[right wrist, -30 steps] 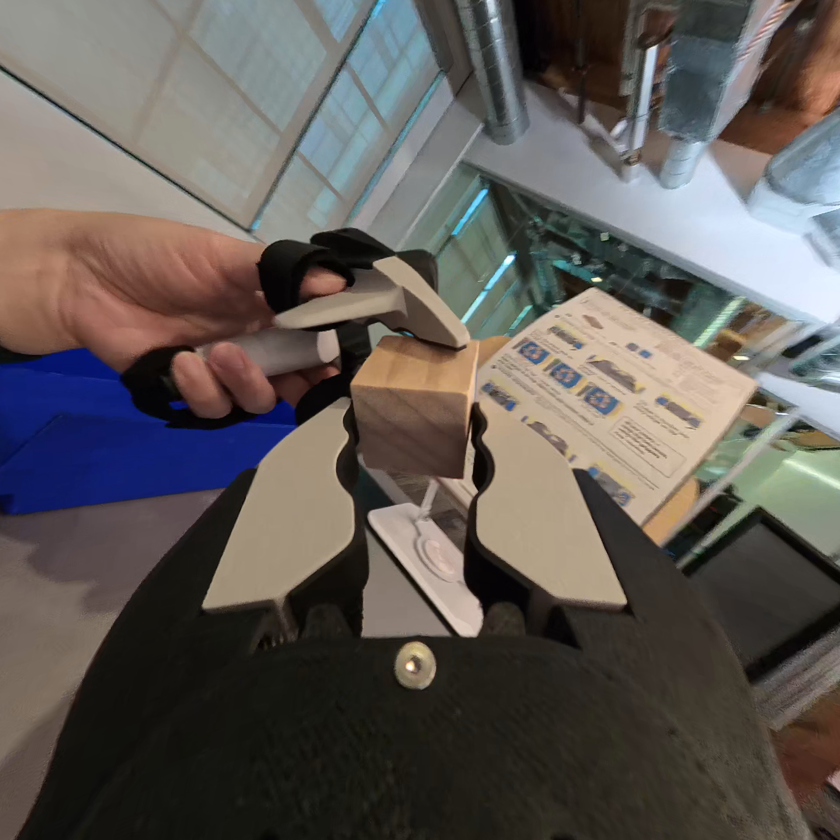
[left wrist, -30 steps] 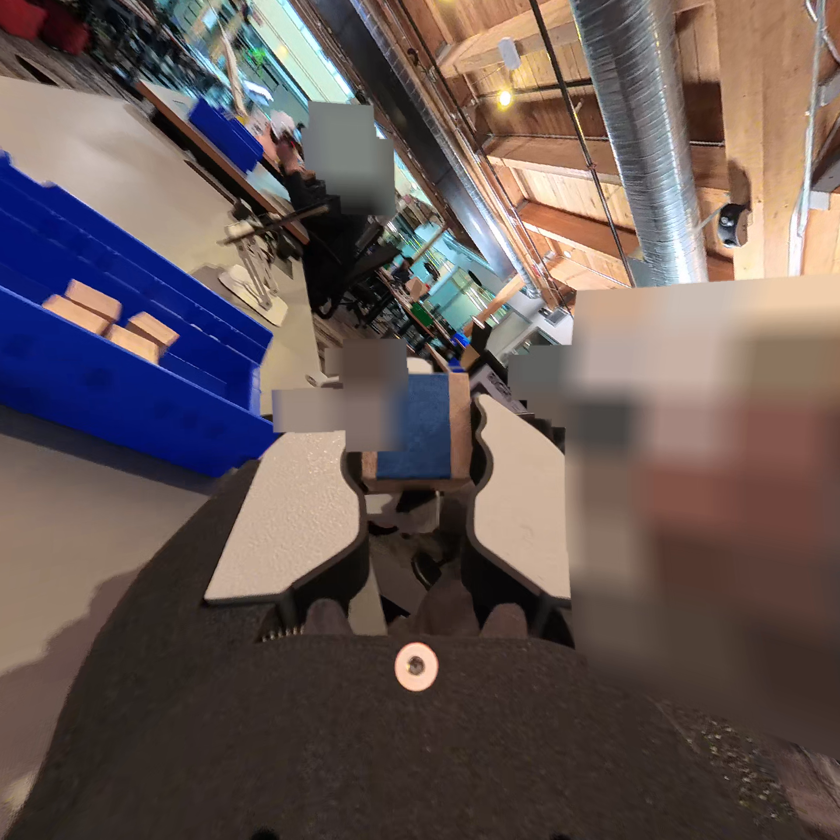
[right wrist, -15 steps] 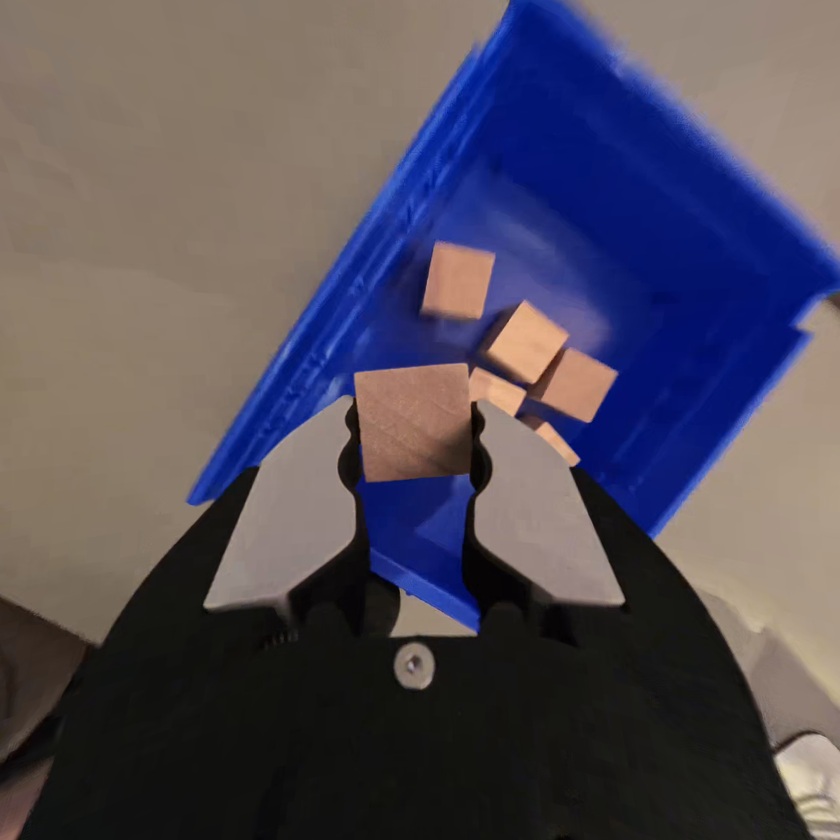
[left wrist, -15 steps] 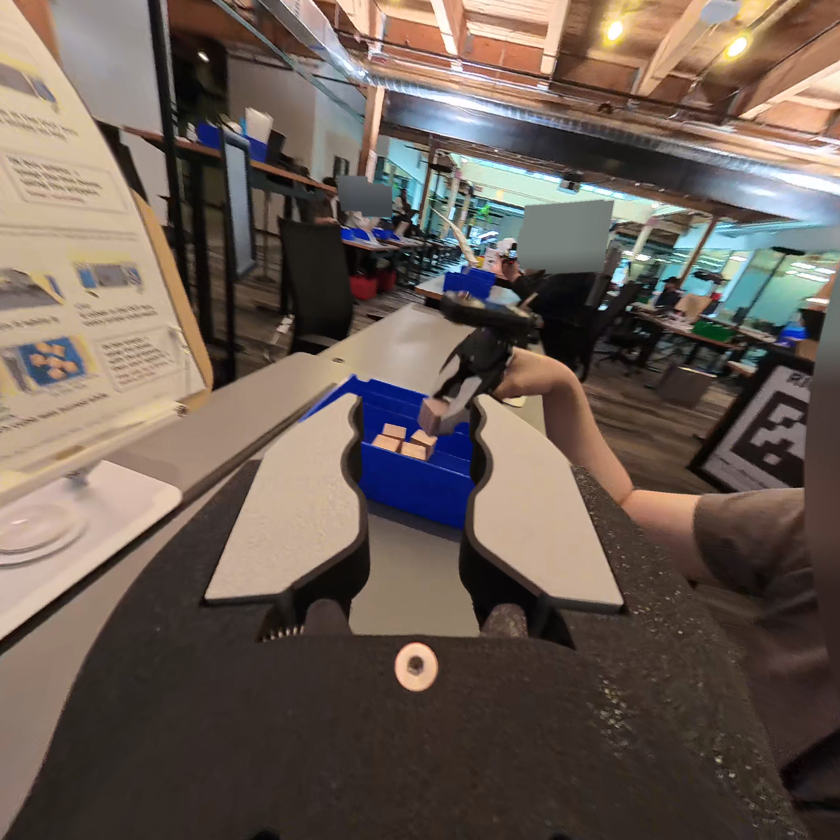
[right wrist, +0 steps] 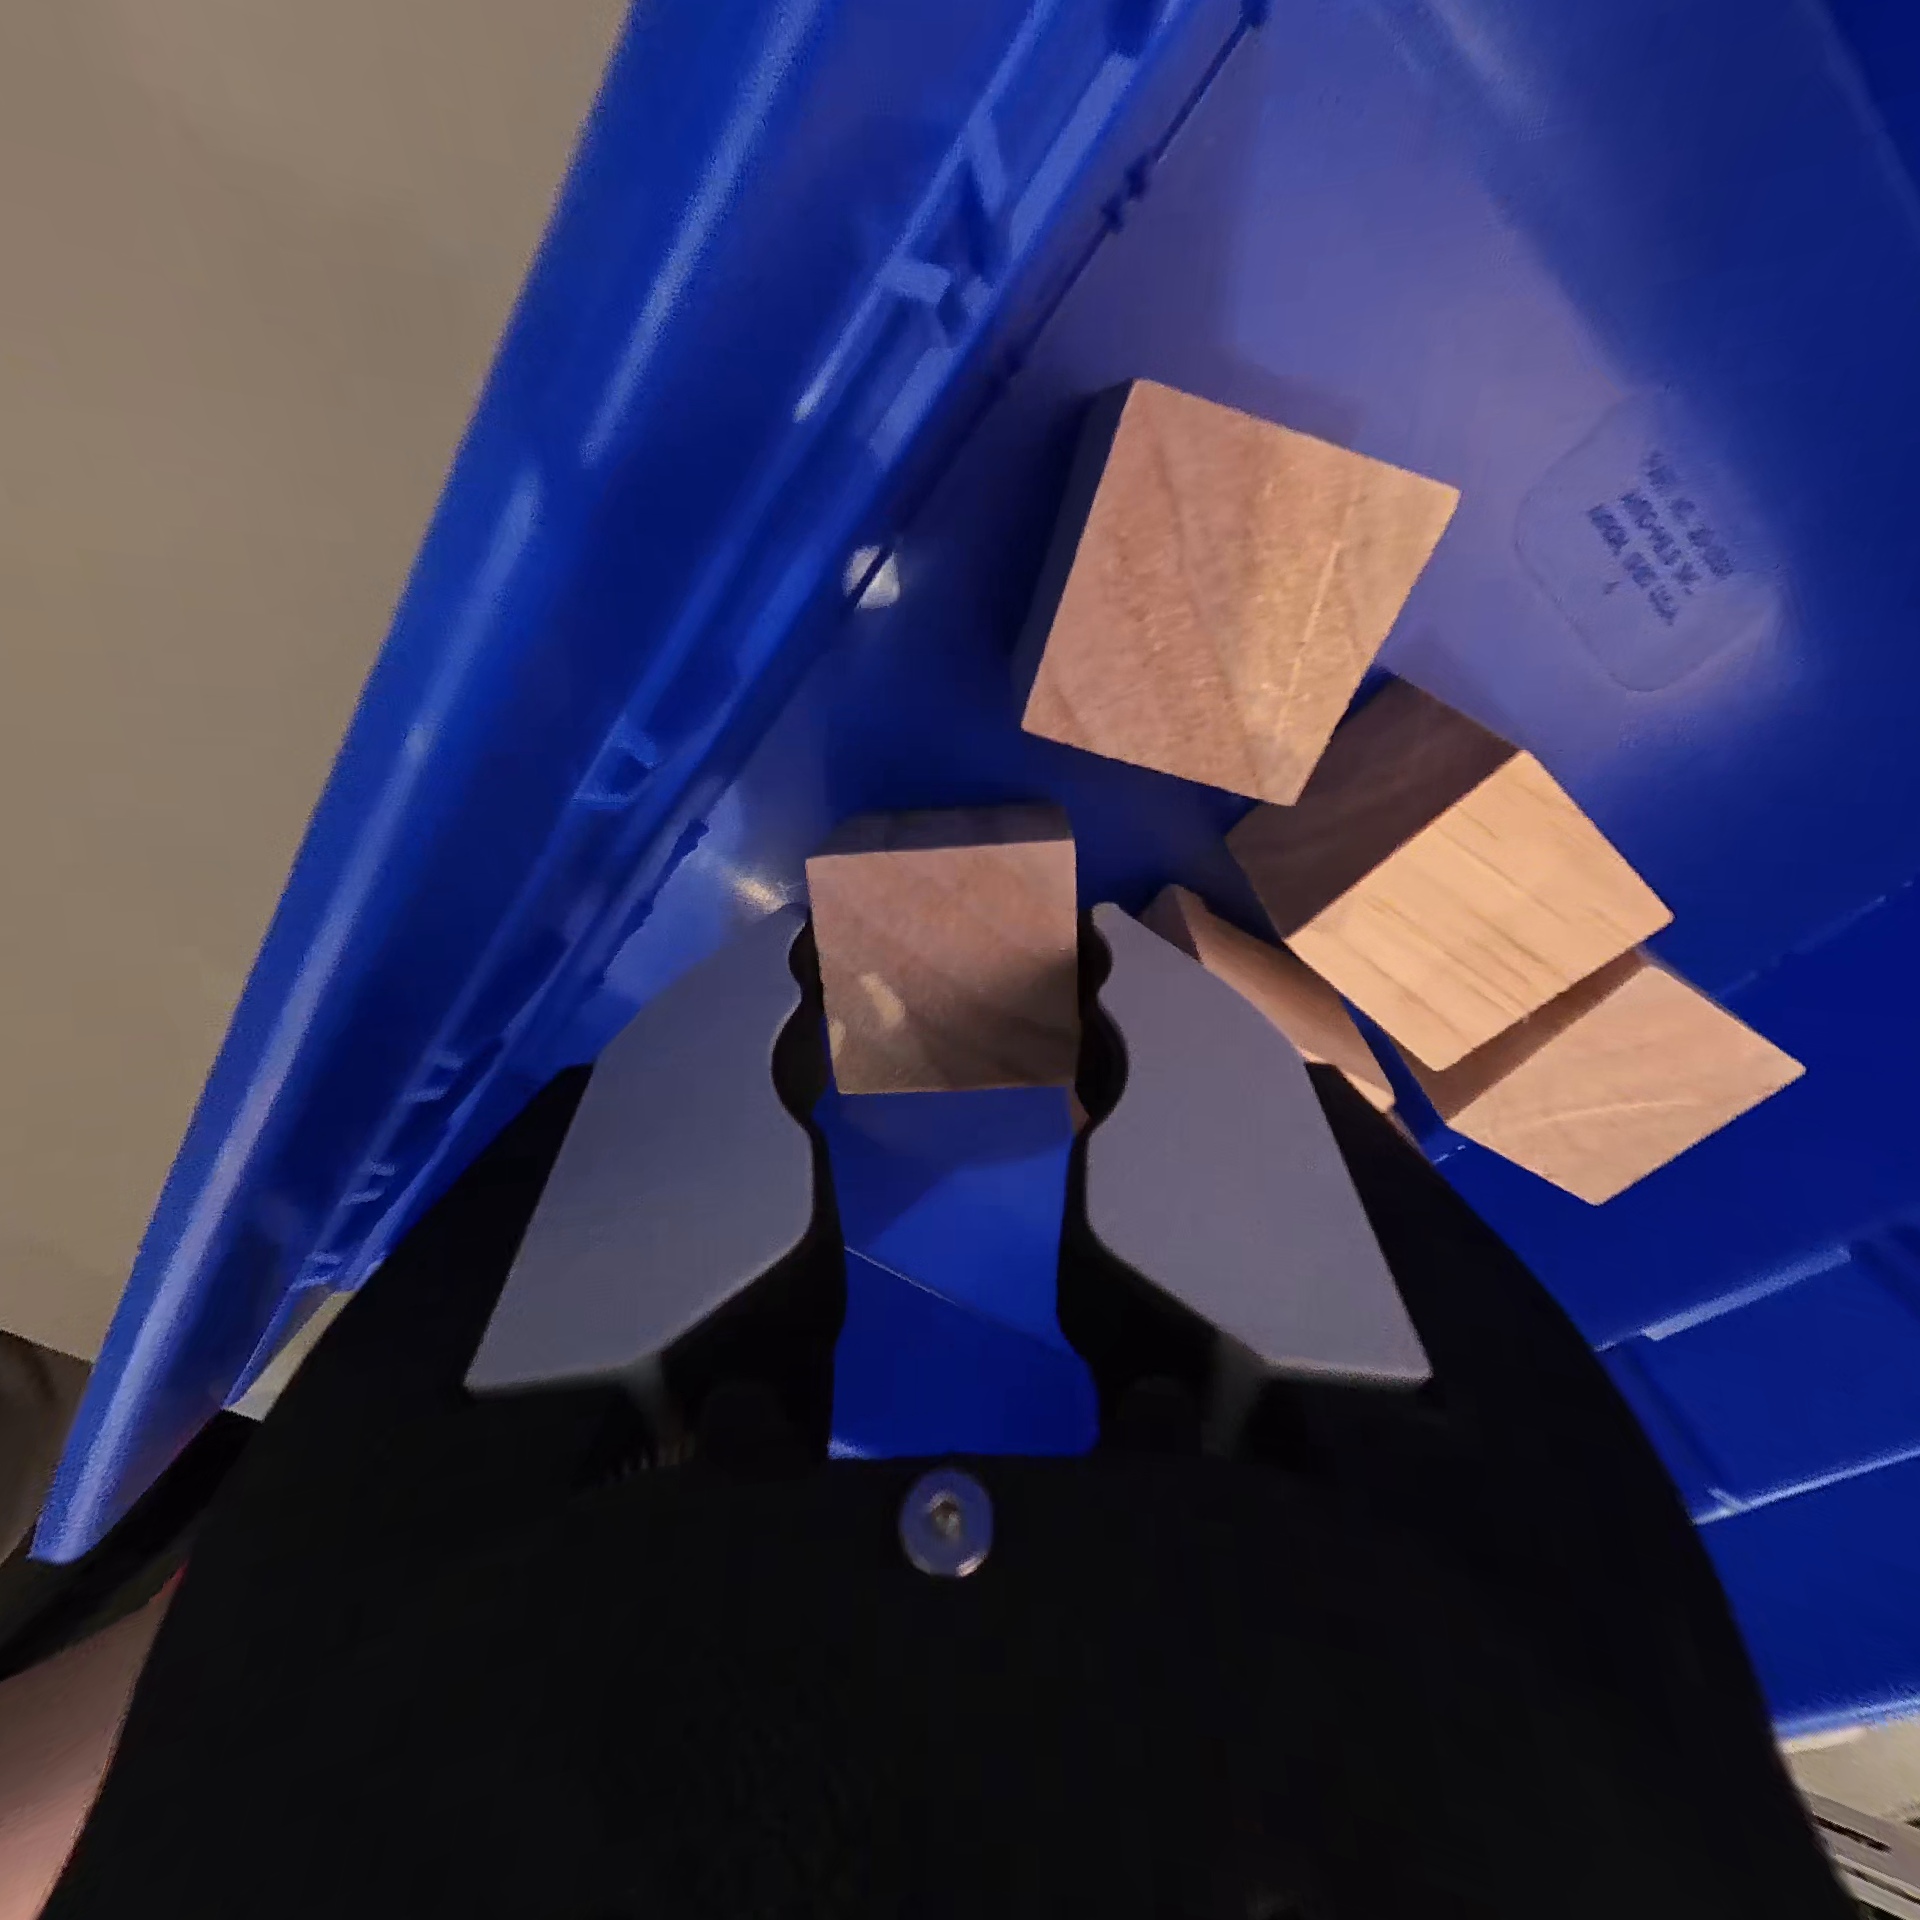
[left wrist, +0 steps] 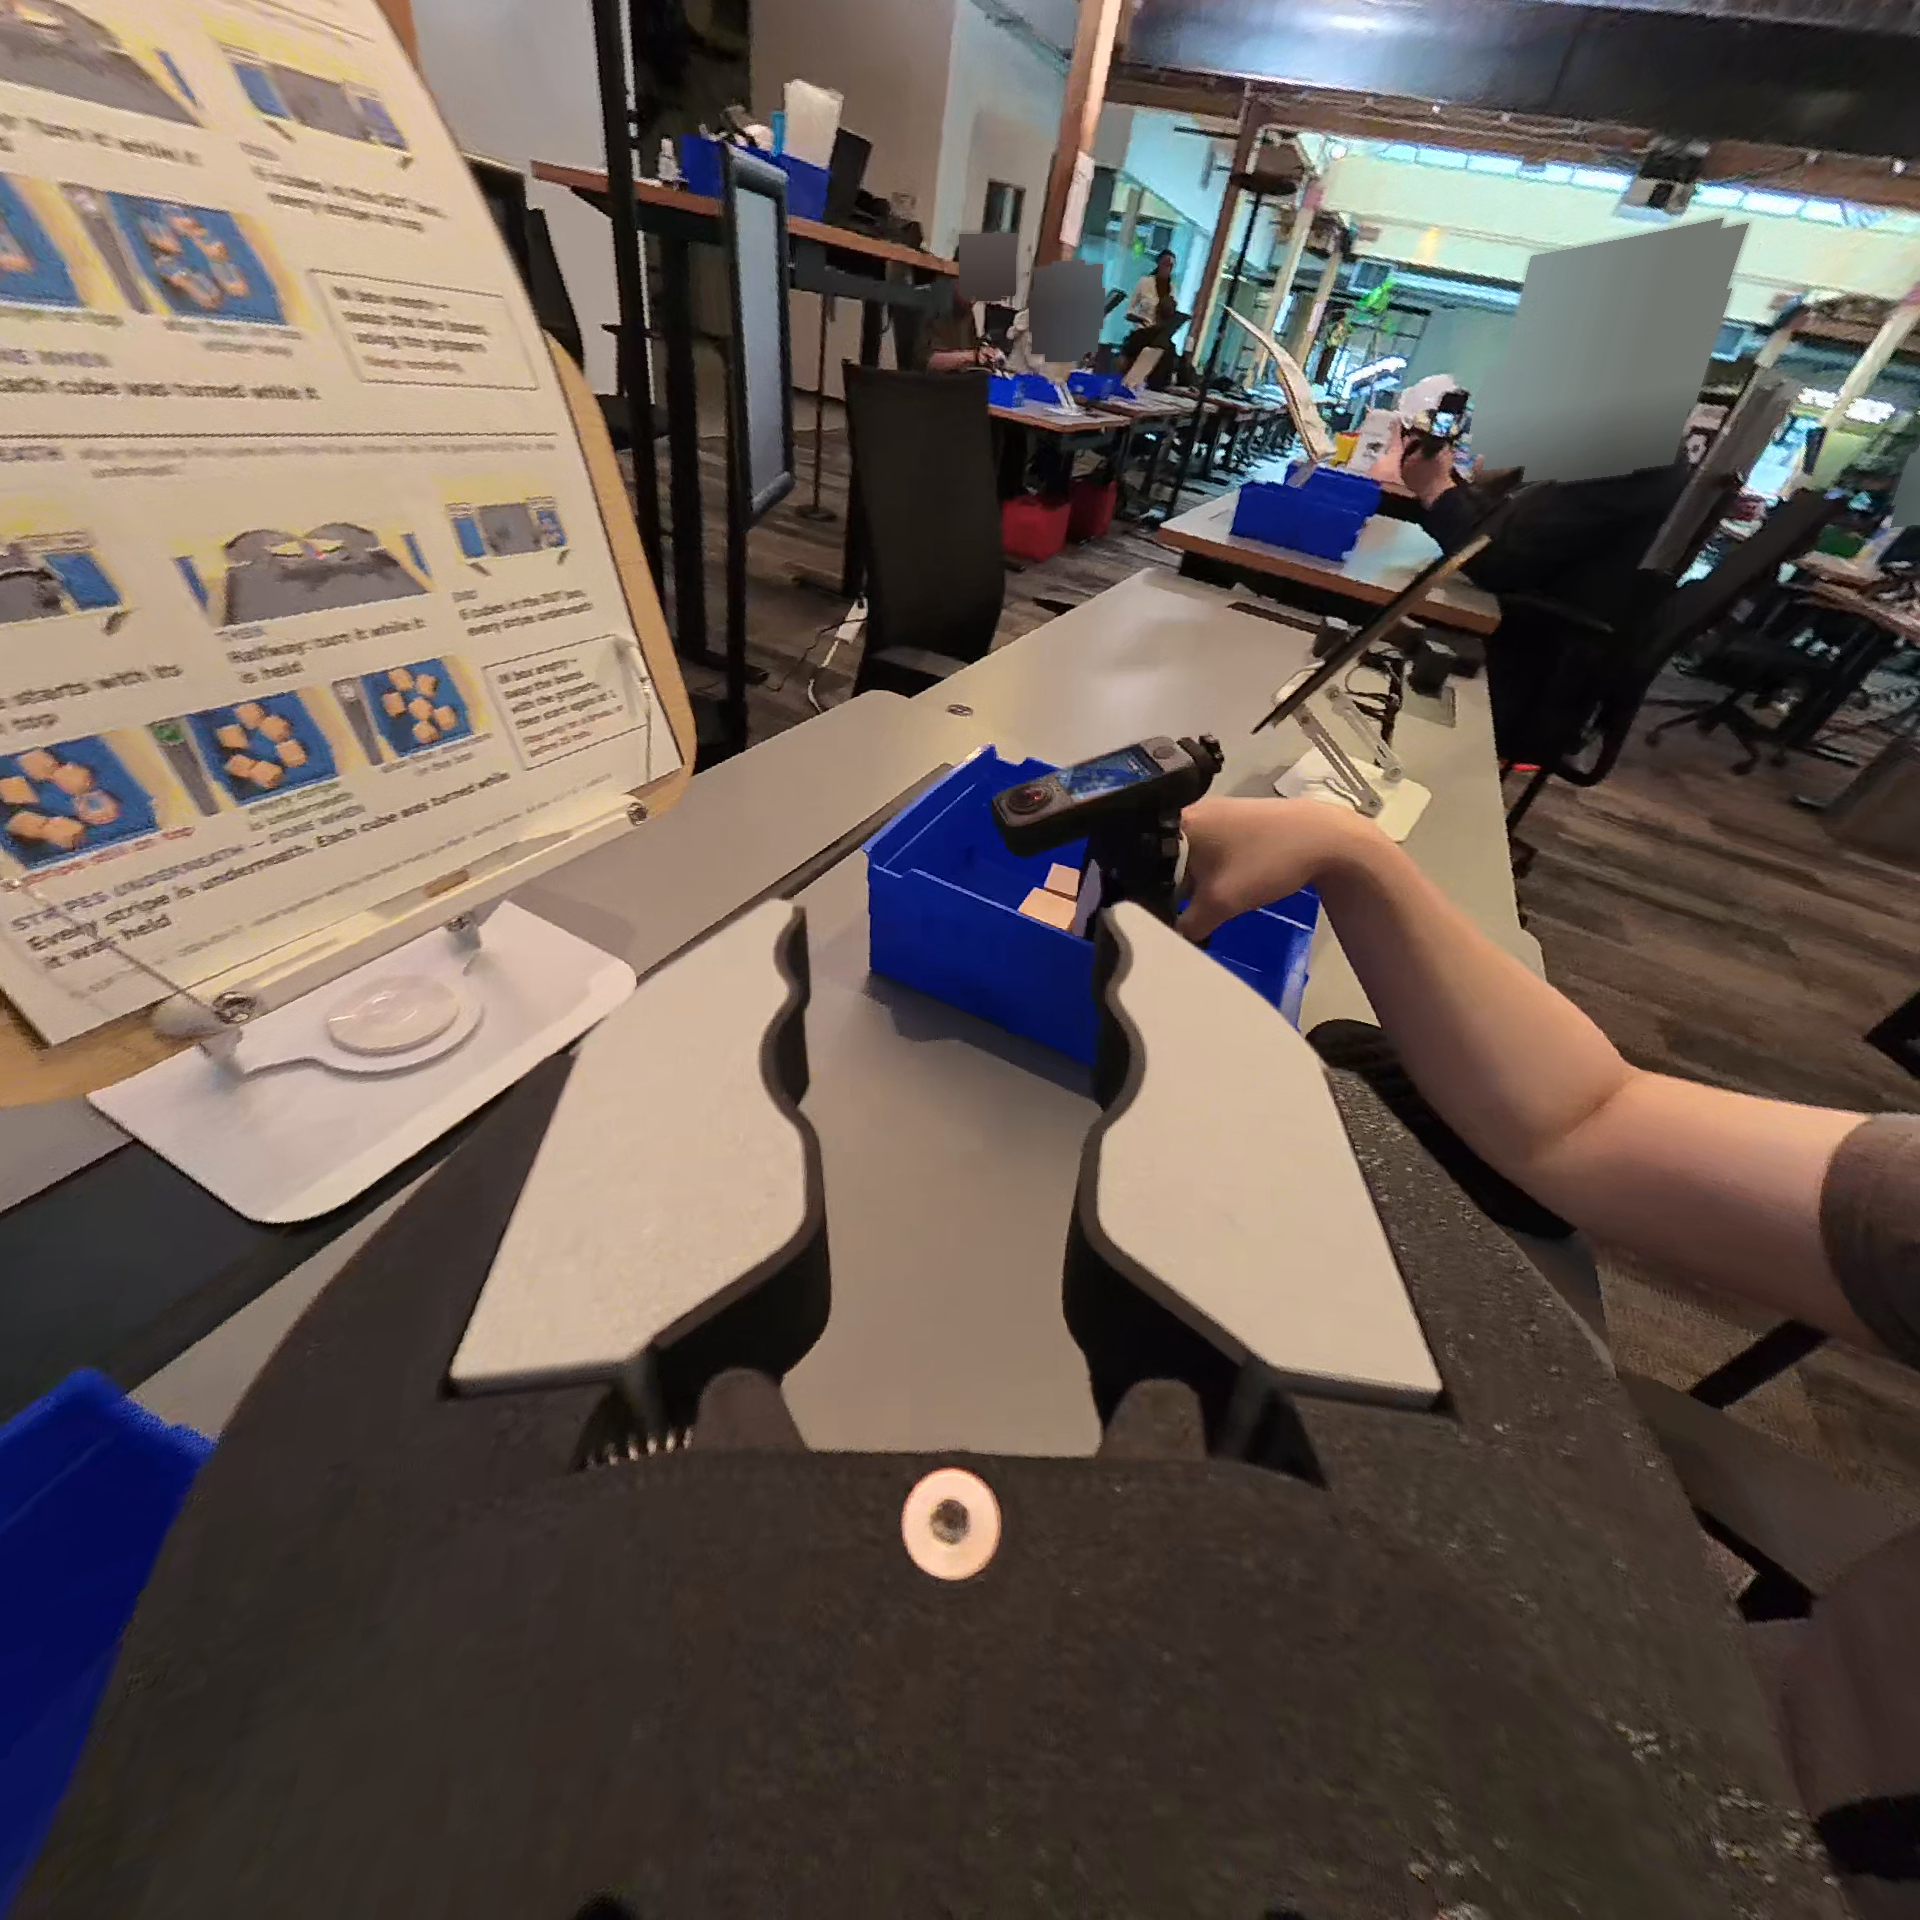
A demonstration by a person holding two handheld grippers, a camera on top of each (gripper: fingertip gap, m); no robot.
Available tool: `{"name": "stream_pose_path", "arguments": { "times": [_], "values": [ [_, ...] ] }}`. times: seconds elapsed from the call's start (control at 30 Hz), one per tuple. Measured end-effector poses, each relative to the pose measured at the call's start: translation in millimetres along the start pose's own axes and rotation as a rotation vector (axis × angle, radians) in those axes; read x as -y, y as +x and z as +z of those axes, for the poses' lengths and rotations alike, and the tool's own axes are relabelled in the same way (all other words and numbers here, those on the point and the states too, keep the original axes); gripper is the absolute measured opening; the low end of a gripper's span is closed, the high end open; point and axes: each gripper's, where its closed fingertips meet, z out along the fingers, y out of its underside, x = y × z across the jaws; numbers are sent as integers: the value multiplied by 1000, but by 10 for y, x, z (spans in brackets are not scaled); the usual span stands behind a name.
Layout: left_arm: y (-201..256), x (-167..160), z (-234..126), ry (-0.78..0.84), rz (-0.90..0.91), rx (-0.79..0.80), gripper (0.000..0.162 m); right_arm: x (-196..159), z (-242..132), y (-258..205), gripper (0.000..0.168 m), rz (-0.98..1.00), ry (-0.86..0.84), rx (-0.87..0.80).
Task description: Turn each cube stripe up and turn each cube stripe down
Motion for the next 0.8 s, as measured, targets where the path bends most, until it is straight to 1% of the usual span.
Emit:
{"name": "stream_pose_path", "arguments": {
  "times": [0.1,0.17,0.23,0.27,0.33,0.37,0.43,0.47,0.53,0.57,0.6,0.7,0.73,0.77,0.8],
  "values": [
    [-62,-10,-31,-6,-34,8,53,-14,-12,12,48,-30,4,-8],
    [-67,-29,-61,-29,-38,8,54,-22,-95,14,48,-46,32,-15],
    [-93,-26,-143,-58,-12,39,56,-45,-301,-14,48,-51,104,-2],
    [-135,-13,-215,-69,11,75,57,-56,-455,-16,48,-60,166,-9],
    [-306,30,-432,-79,56,193,58,-78,-831,10,48,-68,344,-32],
    [-450,46,-579,-82,67,285,59,-110,-1020,71,48,-42,437,-54],
    [-838,32,-965,-105,64,527,57,-280,-1286,381,47,100,551,-155],
    [-1067,-35,-1212,-143,38,680,54,-420,-1330,572,49,191,559,-205],
    [-1486,-271,-1777,-284,-30,992,55,-707,-1253,892,52,355,514,-250],
    [-1614,-384,-1989,-346,-52,1083,56,-806,-1163,982,52,414,484,-230],
    [-1697,-479,-2107,-376,-85,1112,58,-860,-1067,1041,52,453,464,-195],
    [-1820,-792,-2172,-406,-286,1027,54,-897,-825,1146,52,521,421,-116],
    [-1865,-921,-2226,-445,-348,1037,55,-880,-762,1164,50,524,411,-104],
    [-1902,-1071,-2283,-499,-408,1056,55,-861,-703,1180,46,526,398,-93],
    [-1922,-1210,-2295,-552,-456,1047,57,-852,-646,1201,36,534,380,-90]
  ]
}}
